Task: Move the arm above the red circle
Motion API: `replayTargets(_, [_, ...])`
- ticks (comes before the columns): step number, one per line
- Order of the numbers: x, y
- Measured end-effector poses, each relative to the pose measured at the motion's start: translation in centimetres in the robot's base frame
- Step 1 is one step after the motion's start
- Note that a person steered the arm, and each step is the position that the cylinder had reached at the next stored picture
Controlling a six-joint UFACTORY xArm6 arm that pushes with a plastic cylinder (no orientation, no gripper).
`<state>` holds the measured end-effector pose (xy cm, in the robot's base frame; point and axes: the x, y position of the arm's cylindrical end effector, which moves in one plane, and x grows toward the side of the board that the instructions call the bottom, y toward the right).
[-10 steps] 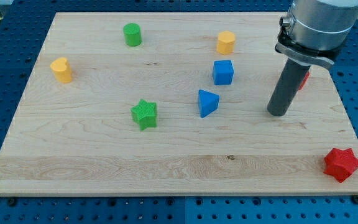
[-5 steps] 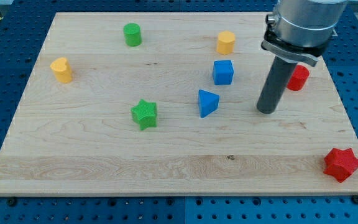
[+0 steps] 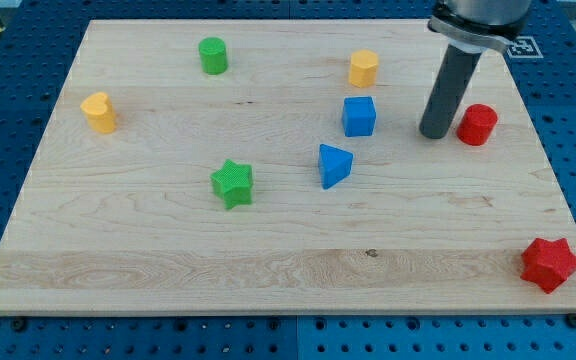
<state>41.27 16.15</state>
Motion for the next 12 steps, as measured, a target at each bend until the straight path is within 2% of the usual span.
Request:
replayTargets(4, [-8.6, 0.2])
replayTargets(6, [-11.3, 1.7])
replayTargets(8, [-10.6, 6.5])
replayTargets(12, [-8.2, 8.0])
